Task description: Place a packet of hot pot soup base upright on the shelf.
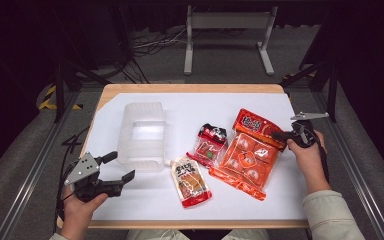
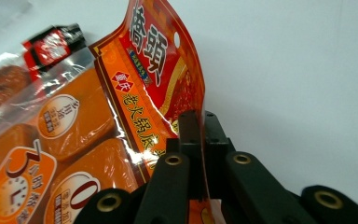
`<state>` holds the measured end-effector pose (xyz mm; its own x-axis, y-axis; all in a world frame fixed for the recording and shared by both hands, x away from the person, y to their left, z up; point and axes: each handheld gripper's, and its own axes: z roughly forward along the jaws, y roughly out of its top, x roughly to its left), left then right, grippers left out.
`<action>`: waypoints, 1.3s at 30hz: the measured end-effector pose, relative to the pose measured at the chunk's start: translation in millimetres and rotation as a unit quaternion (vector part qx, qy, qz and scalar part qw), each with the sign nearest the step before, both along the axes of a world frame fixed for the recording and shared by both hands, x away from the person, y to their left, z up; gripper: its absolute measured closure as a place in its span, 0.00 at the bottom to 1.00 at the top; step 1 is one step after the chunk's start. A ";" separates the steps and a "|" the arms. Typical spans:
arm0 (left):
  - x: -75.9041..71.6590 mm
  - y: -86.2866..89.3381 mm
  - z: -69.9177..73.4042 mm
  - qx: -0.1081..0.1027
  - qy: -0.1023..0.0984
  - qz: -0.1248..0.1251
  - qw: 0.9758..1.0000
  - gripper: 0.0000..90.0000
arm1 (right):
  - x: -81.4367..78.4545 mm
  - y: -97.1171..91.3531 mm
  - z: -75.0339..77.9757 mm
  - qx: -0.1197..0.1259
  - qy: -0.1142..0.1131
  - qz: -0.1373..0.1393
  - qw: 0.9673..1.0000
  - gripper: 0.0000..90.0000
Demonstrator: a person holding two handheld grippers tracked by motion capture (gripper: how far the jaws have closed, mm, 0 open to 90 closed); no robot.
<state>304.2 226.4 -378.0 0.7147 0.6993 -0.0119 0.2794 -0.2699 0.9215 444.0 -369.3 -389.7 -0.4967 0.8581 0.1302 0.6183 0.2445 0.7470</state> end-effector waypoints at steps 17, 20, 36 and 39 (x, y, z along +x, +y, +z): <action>3.2 -23.5 5.7 -0.083 0.068 -0.056 0.993 0.22 | -35.7 15.5 66.8 0.019 -0.061 0.036 0.997 1.00; 5.3 -30.4 7.6 -0.060 0.055 -0.064 0.995 0.20 | -43.4 19.9 76.0 0.022 -0.071 0.045 0.996 1.00; 13.0 -57.9 12.9 -0.041 0.026 -0.105 0.993 0.05 | -91.4 48.6 127.3 0.035 -0.125 0.133 0.983 1.00; 14.2 -63.3 12.6 -0.028 0.018 -0.092 0.995 0.06 | -99.8 54.0 136.3 0.037 -0.134 0.152 0.979 1.00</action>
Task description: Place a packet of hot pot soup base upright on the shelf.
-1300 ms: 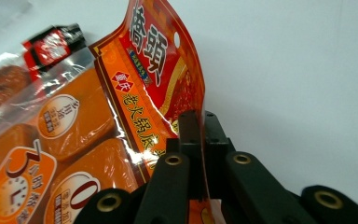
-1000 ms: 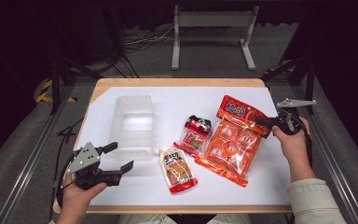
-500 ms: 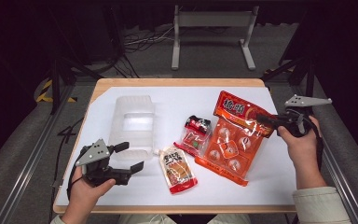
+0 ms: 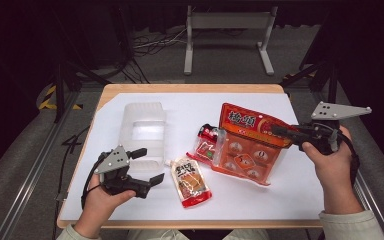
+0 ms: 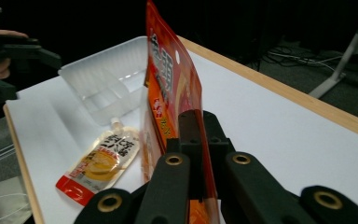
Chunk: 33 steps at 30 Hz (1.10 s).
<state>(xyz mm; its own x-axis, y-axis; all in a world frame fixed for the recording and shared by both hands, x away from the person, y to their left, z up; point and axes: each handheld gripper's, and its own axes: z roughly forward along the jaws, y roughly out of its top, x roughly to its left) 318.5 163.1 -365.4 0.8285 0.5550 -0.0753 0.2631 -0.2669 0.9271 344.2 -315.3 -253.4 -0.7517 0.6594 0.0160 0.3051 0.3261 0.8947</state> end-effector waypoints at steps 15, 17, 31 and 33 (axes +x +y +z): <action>6.9 -11.4 -1.3 0.003 0.000 -0.008 1.000 0.10 | -20.6 21.3 24.2 0.003 -0.026 0.062 0.998 1.00; 8.7 -12.8 -1.6 0.005 -0.003 -0.007 1.000 0.10 | -20.3 23.2 25.1 0.000 -0.026 0.064 0.998 1.00; 28.3 -43.1 7.2 -0.013 -0.002 -0.045 0.999 0.05 | -18.5 41.2 33.1 0.012 -0.032 0.096 0.995 1.00; 31.3 -47.4 7.5 -0.018 0.000 -0.051 0.999 0.04 | -18.3 45.9 33.8 0.015 -0.032 0.104 0.994 1.00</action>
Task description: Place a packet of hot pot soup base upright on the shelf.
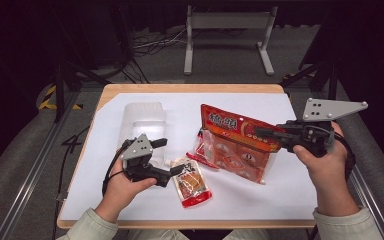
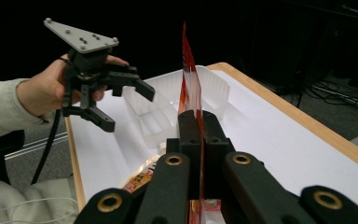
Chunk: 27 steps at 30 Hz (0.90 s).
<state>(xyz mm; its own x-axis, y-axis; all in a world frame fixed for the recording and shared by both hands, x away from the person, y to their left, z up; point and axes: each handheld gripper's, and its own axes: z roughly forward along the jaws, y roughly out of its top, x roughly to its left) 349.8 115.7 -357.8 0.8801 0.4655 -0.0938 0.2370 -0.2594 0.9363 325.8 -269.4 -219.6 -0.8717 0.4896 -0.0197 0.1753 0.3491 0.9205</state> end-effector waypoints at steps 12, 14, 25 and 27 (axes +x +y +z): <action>11.4 -17.9 3.0 -0.024 0.006 -0.022 0.999 0.03 | 3.4 20.9 -1.5 0.000 0.002 0.026 1.000 1.00; 14.0 -21.3 3.0 -0.025 0.003 -0.024 0.999 0.02 | 4.4 23.7 -2.5 0.004 0.003 0.030 1.000 1.00; 24.9 -38.3 -1.3 -0.050 0.005 -0.058 0.997 0.02 | 5.8 35.2 -6.3 0.011 0.006 0.049 0.999 1.00; 25.9 -42.9 -1.7 -0.053 0.004 -0.065 0.996 0.02 | 6.5 37.8 -8.5 0.014 0.008 0.054 0.998 1.00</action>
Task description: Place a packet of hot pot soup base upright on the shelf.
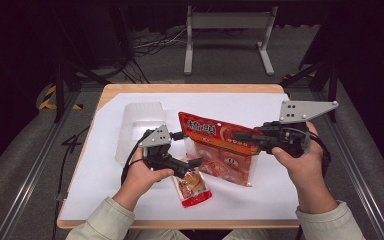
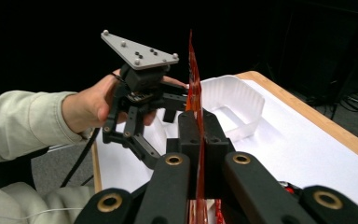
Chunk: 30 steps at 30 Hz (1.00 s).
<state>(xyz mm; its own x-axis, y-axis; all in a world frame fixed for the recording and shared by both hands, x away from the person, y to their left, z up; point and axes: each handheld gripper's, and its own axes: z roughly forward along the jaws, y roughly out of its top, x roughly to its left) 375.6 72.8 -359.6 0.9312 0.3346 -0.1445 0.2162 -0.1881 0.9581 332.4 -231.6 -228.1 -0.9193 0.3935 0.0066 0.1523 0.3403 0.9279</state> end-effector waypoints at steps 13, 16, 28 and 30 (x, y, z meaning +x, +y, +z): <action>9.1 -19.7 -11.2 -0.002 -0.006 -0.058 0.998 0.14 | 3.3 12.7 -11.4 0.013 -0.001 0.003 1.000 1.00; 8.8 -19.8 -10.8 -0.002 -0.010 -0.064 0.998 0.22 | 4.2 13.7 -14.5 0.024 0.000 0.004 1.000 1.00; 4.8 -14.5 -5.9 0.033 -0.030 -0.089 0.995 0.61 | 4.8 9.6 -16.6 0.038 -0.004 -0.008 0.999 1.00; 4.2 -14.5 -5.5 0.034 -0.030 -0.090 0.995 0.63 | 4.8 9.0 -16.9 0.039 -0.004 -0.008 0.999 1.00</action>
<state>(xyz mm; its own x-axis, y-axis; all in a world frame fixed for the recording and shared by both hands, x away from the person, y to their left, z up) 379.9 58.3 -365.1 0.9832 0.1680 -0.0707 0.1168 -0.2827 0.9521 337.2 -222.6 -245.0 -0.9128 0.4072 0.0310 0.1502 0.2642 0.9527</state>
